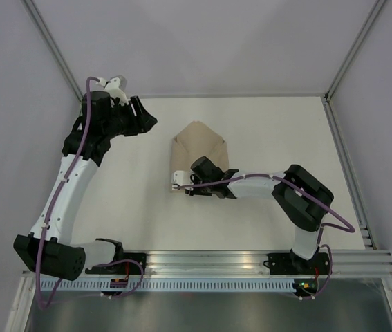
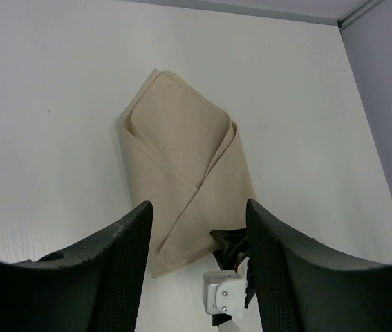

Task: Fold the napkin, place the utensils inside, and roll it up
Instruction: Roll the napkin at the center of the board.

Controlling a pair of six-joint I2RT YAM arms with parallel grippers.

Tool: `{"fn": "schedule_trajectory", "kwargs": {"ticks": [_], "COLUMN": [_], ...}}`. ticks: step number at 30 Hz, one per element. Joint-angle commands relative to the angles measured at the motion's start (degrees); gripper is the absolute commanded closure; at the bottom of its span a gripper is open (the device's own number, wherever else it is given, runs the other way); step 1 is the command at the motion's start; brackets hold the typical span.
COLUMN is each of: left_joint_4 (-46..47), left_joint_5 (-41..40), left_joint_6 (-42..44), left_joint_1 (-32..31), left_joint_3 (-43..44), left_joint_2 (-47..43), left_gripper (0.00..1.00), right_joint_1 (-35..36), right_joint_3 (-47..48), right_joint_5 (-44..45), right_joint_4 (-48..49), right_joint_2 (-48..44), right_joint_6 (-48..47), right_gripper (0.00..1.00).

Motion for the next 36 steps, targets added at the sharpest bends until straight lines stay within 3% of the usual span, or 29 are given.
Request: {"fn": "schedule_trajectory", "kwargs": {"ticks": [1, 7, 14, 24, 32, 36], "left_joint_4": [4.54, 7.17, 15.24, 28.88, 41.35, 40.58], "left_joint_5": [4.52, 5.31, 3.03, -6.64, 3.62, 5.75], "left_joint_6": [3.26, 5.19, 8.79, 24.25, 32.87, 38.85], "left_joint_1": [-0.64, -1.7, -4.68, -17.25, -18.92, -21.55], "left_joint_3": [-0.86, -3.05, -7.18, -20.62, -30.74, -33.03], "left_joint_2": [-3.06, -5.42, -10.78, -19.22, -24.94, -24.42], "left_gripper": [0.38, 0.39, 0.4, 0.43, 0.41, 0.39], "right_joint_1": [-1.43, -2.83, -6.17, -12.23, -13.82, -15.22], "right_joint_3": [-0.07, 5.29, 12.48, 22.86, 27.08, 28.49], "right_joint_5": [-2.25, -7.6, -17.0, -27.91, -30.29, -31.6], "right_joint_4": [-5.57, -14.44, -25.32, -38.61, -43.27, -44.68], "right_joint_2": [2.81, 5.71, 8.6, 14.76, 18.27, 19.95], "right_joint_6": [-0.39, 0.48, 1.19, 0.49, -0.57, -0.74], "right_gripper": [0.62, 0.81, 0.85, 0.87, 0.88, 0.89]}}
